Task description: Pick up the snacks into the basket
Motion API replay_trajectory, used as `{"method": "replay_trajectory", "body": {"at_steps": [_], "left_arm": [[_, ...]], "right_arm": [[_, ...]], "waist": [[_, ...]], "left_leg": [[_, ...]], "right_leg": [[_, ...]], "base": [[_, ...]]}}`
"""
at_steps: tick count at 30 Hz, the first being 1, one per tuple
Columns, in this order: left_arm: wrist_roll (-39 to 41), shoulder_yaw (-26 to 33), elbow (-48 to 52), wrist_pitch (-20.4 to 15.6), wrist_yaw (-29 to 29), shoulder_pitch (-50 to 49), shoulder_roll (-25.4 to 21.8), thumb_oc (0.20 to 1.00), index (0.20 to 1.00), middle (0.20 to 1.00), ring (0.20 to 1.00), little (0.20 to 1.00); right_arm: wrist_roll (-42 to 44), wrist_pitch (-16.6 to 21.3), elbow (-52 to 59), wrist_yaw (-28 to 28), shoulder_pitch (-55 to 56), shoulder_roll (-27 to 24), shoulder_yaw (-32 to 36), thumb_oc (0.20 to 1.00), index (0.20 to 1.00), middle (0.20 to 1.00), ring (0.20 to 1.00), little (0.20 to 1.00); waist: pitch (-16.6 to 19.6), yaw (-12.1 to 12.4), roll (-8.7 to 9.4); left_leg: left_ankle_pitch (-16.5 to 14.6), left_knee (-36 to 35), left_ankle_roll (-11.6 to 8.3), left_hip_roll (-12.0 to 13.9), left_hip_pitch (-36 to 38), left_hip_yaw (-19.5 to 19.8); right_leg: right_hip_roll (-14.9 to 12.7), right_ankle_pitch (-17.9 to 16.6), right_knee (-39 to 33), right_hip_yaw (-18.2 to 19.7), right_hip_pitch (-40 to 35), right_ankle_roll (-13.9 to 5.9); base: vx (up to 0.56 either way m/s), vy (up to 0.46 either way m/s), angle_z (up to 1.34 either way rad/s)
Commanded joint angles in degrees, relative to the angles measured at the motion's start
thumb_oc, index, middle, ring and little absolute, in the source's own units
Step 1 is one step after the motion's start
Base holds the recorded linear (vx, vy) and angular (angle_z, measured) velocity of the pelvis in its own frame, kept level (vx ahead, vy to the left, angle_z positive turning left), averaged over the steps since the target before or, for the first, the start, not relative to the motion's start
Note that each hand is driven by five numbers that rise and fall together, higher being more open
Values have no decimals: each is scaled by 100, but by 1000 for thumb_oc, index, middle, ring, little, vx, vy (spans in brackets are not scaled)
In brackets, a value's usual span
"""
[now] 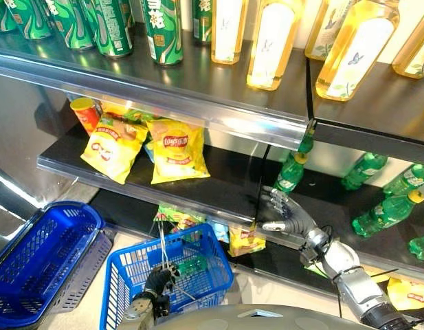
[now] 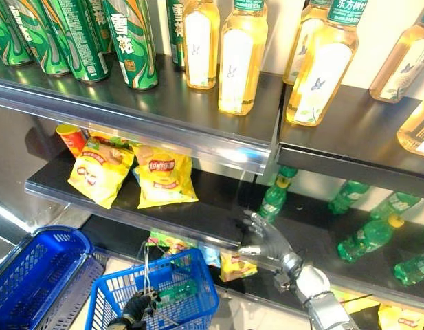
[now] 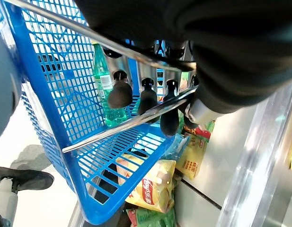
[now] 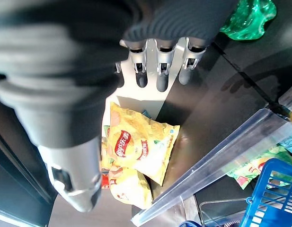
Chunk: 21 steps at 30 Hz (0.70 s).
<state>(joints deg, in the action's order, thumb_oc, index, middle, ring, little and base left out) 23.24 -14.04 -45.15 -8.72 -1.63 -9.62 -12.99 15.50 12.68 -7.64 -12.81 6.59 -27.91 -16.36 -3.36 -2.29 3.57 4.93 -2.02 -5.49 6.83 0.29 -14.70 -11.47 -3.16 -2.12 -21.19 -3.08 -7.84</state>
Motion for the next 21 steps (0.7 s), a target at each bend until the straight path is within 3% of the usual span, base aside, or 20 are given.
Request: {"method": "replay_trajectory", "body": {"at_steps": [1, 7, 10, 21], "left_arm": [[34, 76, 978, -637, -200, 771, -251, 200, 200, 200, 200, 200], [135, 100, 1082, -617, -171, 831, -295, 200, 200, 200, 200, 200], [203, 136, 1175, -625, -59, 886, -317, 200, 200, 200, 200, 200], [427, 56, 1602, -654, 166, 1028, -378, 200, 200, 200, 200, 200]], "right_arm": [[327, 348, 190, 103, -488, -71, 126, 1000, 1000, 1000, 1000, 1000], [419, 300, 164, 31, -491, -30, 45, 1000, 1000, 1000, 1000, 1000], [509, 291, 331, 18, -683, -24, -80, 1000, 1000, 1000, 1000, 1000], [628, 472, 924, 405, -1299, -58, 119, 1000, 1000, 1000, 1000, 1000]], "waist": [[-595, 165, 100], [-838, 141, -61], [-1013, 170, -173], [-1149, 246, -275]], "left_leg": [[-568, 1539, -68, 387, -830, 188], [-714, 2193, -71, 593, -1569, 385], [-905, 2779, -12, 712, -2102, 363], [-1350, 4162, 131, 910, -3381, 461]], "right_leg": [[-367, 191, 1238, -158, 580, -103], [-457, 448, 2012, -219, 1230, -38], [-530, 678, 2702, -79, 1939, 23], [-705, 1181, 4068, 94, 3295, 180]], "base": [[-158, -94, 49], [-152, -24, 38], [-150, 25, 3], [-81, 0, -3]]}}
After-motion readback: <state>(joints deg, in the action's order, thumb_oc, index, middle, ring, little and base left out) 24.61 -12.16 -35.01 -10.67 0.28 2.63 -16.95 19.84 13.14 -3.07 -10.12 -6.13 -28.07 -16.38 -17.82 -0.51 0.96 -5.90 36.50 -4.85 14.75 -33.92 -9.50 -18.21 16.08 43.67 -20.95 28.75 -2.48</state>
